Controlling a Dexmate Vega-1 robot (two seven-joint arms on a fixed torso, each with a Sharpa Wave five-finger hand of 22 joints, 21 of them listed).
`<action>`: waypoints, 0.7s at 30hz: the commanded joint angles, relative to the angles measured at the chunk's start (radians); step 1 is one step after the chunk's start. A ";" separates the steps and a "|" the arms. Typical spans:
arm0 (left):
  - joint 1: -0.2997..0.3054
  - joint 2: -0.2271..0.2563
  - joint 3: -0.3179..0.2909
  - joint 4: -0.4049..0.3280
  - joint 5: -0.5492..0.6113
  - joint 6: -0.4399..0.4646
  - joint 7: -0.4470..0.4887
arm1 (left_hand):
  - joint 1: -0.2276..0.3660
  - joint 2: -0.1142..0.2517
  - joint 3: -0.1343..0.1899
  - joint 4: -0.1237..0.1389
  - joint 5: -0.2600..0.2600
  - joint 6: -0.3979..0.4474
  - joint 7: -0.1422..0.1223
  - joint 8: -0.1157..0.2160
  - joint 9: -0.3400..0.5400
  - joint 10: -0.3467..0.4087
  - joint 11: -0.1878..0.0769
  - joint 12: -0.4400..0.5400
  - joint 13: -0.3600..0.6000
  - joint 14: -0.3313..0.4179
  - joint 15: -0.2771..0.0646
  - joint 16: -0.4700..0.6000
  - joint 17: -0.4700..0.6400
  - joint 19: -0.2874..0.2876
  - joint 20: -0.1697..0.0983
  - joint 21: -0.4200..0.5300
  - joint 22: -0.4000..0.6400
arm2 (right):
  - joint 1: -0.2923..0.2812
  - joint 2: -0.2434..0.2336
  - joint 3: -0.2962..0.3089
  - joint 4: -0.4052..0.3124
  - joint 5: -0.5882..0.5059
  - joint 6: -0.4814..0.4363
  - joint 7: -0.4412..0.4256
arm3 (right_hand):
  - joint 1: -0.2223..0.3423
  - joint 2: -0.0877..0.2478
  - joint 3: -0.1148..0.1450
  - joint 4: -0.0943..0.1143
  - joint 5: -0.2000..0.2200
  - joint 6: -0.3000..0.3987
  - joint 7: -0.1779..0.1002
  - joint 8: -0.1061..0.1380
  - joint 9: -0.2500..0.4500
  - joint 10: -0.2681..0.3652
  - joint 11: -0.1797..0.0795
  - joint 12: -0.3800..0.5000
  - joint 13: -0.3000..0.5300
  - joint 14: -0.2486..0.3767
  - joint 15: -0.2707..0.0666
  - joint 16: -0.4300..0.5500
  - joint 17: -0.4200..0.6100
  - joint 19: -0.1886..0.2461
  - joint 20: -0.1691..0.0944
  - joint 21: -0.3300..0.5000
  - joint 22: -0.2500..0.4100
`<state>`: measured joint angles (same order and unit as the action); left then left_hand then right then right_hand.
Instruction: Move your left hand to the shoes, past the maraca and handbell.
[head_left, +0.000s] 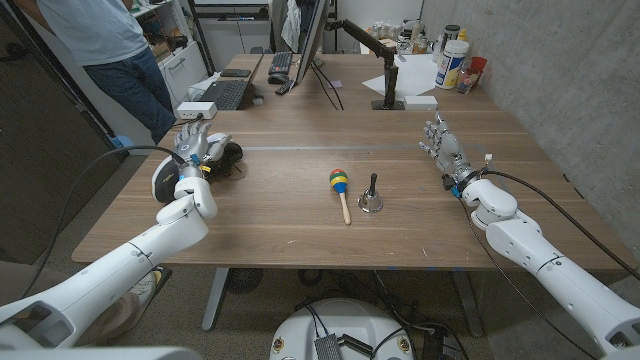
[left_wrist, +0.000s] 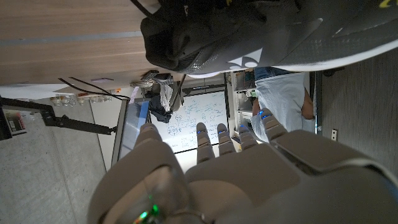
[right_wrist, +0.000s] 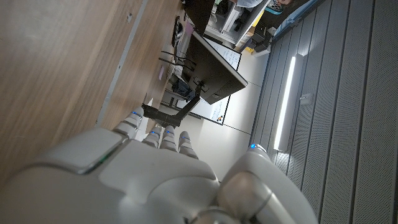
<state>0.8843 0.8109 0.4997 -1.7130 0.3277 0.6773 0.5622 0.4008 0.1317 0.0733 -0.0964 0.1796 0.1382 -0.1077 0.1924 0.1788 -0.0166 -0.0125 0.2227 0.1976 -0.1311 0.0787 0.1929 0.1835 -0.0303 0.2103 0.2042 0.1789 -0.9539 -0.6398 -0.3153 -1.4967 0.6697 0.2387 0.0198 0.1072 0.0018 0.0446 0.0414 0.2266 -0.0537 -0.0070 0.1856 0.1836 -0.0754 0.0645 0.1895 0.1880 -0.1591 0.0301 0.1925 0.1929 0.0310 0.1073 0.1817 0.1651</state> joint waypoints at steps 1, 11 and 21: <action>-0.005 -0.007 0.008 0.028 0.000 -0.016 0.010 | 0.006 -0.006 0.004 -0.003 -0.002 0.009 0.002 0.006 0.005 0.003 -0.001 0.005 0.002 0.000 0.000 0.000 0.003 0.007 0.004 0.000 0.006 | -0.001 -0.002 0.001 -0.002 0.004 -0.005 0.001 | 0.005 0.006 0.003 -0.007 -0.005 -0.002 0.001 0.010 0.005 -0.005 0.003 0.010 0.004 -0.006 0.001 0.006 0.001 -0.001 -0.005 0.005 0.004; -0.010 -0.008 0.009 0.048 -0.004 -0.020 0.009 | 0.006 -0.007 0.005 -0.004 -0.002 0.013 0.003 0.006 0.005 0.007 -0.002 0.006 0.002 0.001 -0.001 0.000 0.003 0.010 0.004 0.001 0.006 | 0.000 -0.003 -0.001 -0.001 0.001 -0.006 0.003 | 0.006 0.008 0.003 -0.008 -0.005 -0.001 0.002 0.010 0.005 -0.005 0.003 0.010 0.004 -0.006 0.002 0.006 0.001 -0.001 -0.006 0.005 0.004; -0.014 -0.004 0.010 0.052 -0.005 -0.023 0.008 | 0.005 -0.007 0.006 -0.005 -0.002 0.016 0.005 0.006 0.006 0.008 -0.002 0.006 0.002 -0.001 -0.005 -0.001 0.003 0.013 0.004 0.001 0.006 | -0.002 -0.004 0.002 -0.001 0.003 -0.003 0.002 | 0.006 0.008 0.003 -0.009 -0.005 -0.001 0.001 0.010 0.005 -0.004 0.005 0.010 0.004 -0.006 0.002 0.005 0.001 -0.001 -0.006 0.005 0.004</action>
<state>0.8748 0.8048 0.5092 -1.6707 0.3272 0.6603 0.5698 0.4008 0.1318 0.0732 -0.0964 0.1796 0.1450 -0.1019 0.1924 0.1788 -0.0166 -0.0125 0.2227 0.1975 -0.1311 0.0787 0.1929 0.1835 -0.0215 0.2126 0.2042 0.1789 -0.9544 -0.6421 -0.3150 -1.4979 0.6719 0.2370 0.0225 0.1072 0.0018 0.0446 0.0414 0.2220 -0.0537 -0.0071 0.1856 0.1836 -0.0754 0.0645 0.1896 0.1880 -0.1591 0.0301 0.1925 0.1929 0.0310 0.1072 0.1817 0.1651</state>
